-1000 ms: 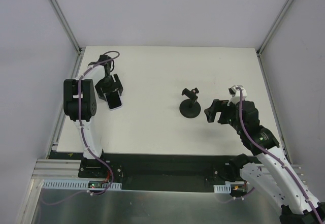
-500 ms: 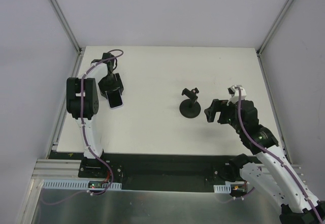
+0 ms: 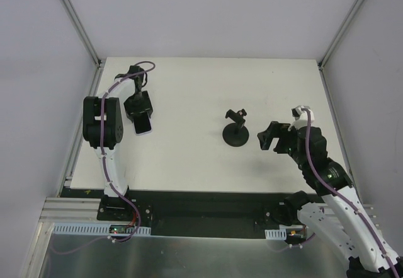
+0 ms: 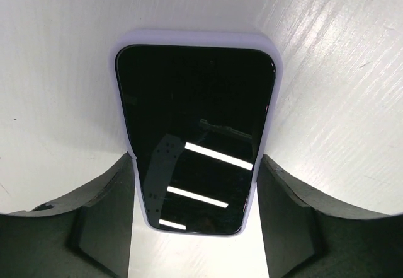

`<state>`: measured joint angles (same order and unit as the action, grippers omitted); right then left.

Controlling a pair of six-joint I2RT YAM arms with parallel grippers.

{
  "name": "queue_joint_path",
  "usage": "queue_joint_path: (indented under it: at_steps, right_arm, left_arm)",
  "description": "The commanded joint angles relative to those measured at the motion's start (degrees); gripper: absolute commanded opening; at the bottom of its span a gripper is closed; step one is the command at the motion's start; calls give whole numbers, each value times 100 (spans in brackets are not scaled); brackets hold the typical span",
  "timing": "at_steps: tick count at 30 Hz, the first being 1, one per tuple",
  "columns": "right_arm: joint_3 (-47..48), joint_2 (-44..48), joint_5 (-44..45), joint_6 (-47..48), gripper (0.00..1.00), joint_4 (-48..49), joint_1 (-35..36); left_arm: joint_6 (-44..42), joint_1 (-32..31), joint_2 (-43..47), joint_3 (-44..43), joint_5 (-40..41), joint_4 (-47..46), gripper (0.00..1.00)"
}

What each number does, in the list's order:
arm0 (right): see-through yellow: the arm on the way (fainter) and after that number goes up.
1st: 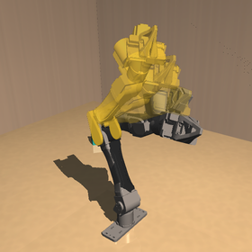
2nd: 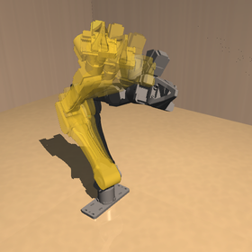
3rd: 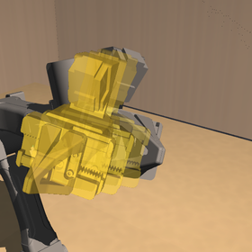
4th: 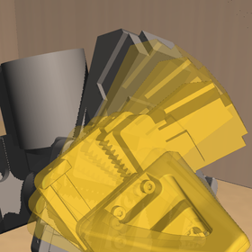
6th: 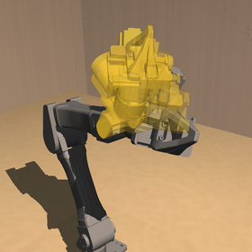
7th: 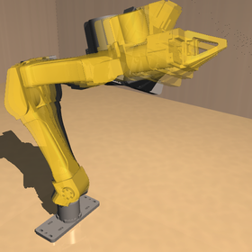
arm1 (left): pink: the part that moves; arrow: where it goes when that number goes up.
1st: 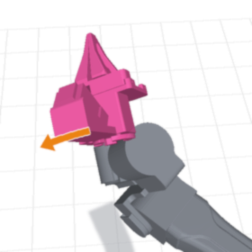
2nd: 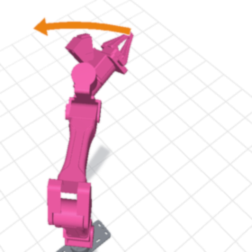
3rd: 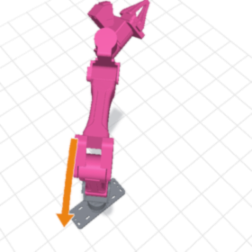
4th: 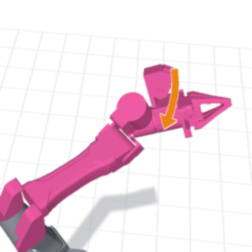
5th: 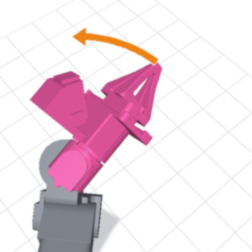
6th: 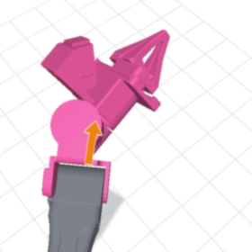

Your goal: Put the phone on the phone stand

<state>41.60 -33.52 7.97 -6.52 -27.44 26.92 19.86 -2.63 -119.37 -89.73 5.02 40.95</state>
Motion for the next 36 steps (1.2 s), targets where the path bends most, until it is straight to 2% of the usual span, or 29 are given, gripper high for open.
queue_joint_path:
  at_steps: [1,9,12,18,20,22,26,29,32,36]
  right_arm:
    - [190,232,-225,379,96,160,-20]
    - [778,-286,-339,608,96,-253,-20]
    - [981,-401,-506,793,96,-253,-20]
    - [1411,-656,-998,968,96,-183,15]
    - [1613,-884,-1034,1013,97,-139,164]
    - [1797,-1251,-850,1074,97,-121,531]
    - [2395,-1921,-446,1092,98,-139,1271]
    - [2624,-2255,-471,987,98,229,1684]
    - [2607,-2554,-638,882,98,748,2062]
    - [2616,-2914,193,679,99,1170,2598]
  left_arm:
    - [18,-106,449,202,-27,10,0]
    - [255,-229,1433,527,-167,-245,0]
    - [264,-229,1873,606,-492,-377,0]
    - [317,-238,2892,817,-1765,-816,0]
    - [326,-299,3277,922,-2335,-1167,0]
    - [343,-413,3525,1027,-2558,-1535,0]
    - [413,-905,4139,1142,-2611,-1949,0]
    - [677,-1379,4535,1344,-2541,-2370,0]
    - [1045,-1994,4799,1441,-2041,-2513,0]
    - [1625,-2627,4985,1520,-1390,-2767,0]
